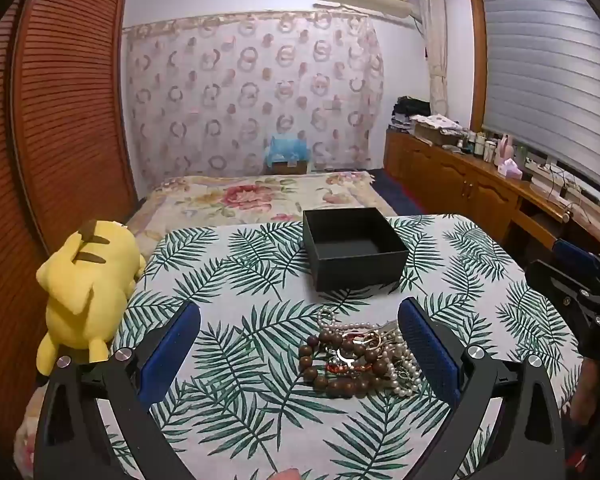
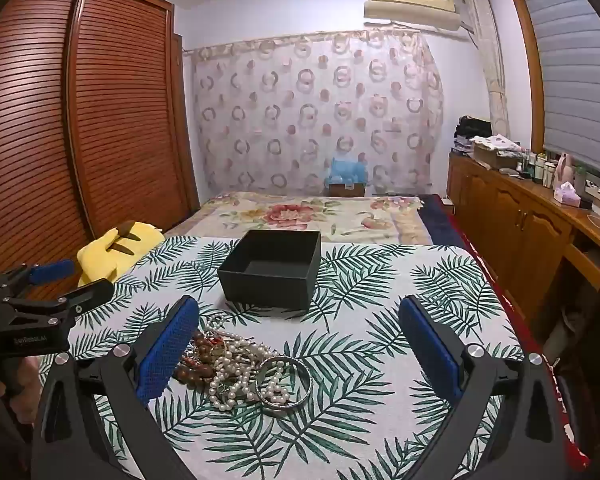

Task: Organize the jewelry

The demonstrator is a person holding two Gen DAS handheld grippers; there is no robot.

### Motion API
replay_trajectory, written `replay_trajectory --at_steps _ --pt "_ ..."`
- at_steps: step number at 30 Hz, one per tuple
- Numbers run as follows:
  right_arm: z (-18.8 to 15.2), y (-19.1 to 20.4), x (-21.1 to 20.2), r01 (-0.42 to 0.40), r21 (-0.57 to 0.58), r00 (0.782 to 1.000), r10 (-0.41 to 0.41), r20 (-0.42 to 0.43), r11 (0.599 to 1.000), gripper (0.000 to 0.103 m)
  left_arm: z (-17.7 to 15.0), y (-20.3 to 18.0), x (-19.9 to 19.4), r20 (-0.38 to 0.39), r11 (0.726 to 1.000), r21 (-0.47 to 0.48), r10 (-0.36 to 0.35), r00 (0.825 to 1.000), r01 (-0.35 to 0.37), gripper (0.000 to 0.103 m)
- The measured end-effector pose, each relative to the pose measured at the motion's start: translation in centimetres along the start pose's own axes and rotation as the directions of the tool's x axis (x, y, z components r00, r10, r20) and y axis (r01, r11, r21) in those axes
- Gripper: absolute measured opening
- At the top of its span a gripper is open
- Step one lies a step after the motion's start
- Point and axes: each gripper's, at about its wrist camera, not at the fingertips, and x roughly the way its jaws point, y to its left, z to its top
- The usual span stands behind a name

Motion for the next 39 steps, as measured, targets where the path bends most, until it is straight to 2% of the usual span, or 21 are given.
replay_trajectory --at_steps 39 --pt "0.3 0.0 -0.3 -0.003 0.0 1.0 0.003 0.004 1.0 0.101 0.9 0.0 -1.5 0.05 1.0 -0.006 -0.012 0.999 0.012 0.096"
